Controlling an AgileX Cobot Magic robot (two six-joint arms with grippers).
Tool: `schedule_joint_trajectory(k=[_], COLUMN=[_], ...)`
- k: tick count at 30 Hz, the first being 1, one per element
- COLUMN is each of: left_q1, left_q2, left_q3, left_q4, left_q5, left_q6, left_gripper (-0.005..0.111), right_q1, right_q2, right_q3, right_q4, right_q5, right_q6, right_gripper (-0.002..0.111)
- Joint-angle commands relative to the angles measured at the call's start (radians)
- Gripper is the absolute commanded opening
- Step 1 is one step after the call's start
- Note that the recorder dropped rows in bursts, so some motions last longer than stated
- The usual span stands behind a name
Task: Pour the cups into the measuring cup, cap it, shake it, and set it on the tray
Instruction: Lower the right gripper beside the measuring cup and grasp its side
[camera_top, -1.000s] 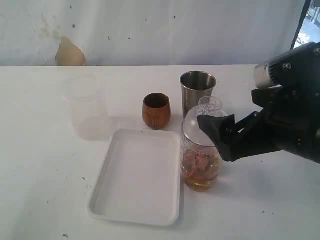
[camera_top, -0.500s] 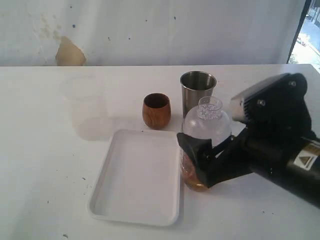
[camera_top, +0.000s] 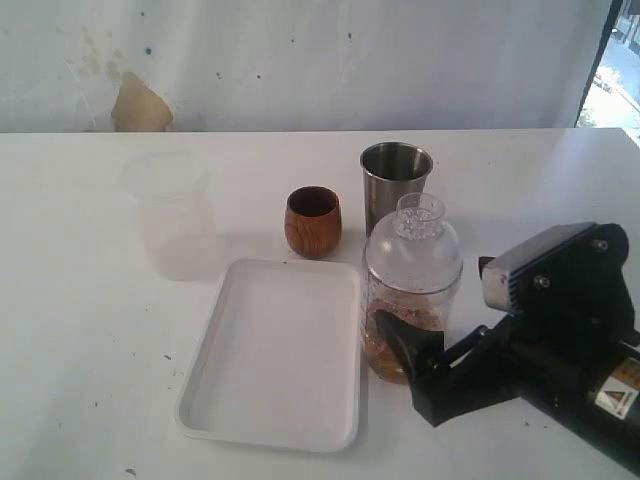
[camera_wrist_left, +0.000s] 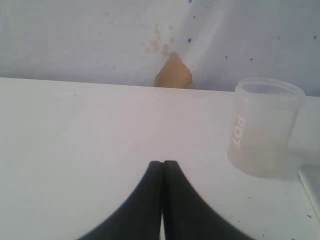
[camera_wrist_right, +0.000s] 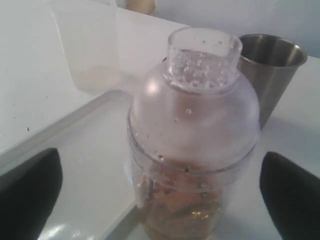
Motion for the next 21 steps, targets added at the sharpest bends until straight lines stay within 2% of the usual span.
schedule_joint_trajectory(k=[1,15,18,21], left_q1=[-0.001,-0.001,-0.001,-0.001], left_q2=[-0.004,-0.004,-0.004,-0.004], left_q3=[0.005,0.005,0.005,0.005], left_q4=[0.002,0.002,0.002,0.002], left_q5=[0.002,0.002,0.002,0.002], left_q6=[0.0,0.0,0.0,0.0], left_gripper=[0.0,0.0,0.0,0.0], right_q1=[0.003,0.003,0.003,0.003], right_q2=[0.03,0.391,0.489,0.565], right_q3=[0.021,0.021,0.017,-0.019], right_q4=[-0.048,-0.055,-0.055,-0.055], right_q5=[-0.052,-0.382,-0.531,-0.564], right_q6=[0.021,0.089,0.157,0.159], right_gripper=[0.105,0.105,0.105,0.105])
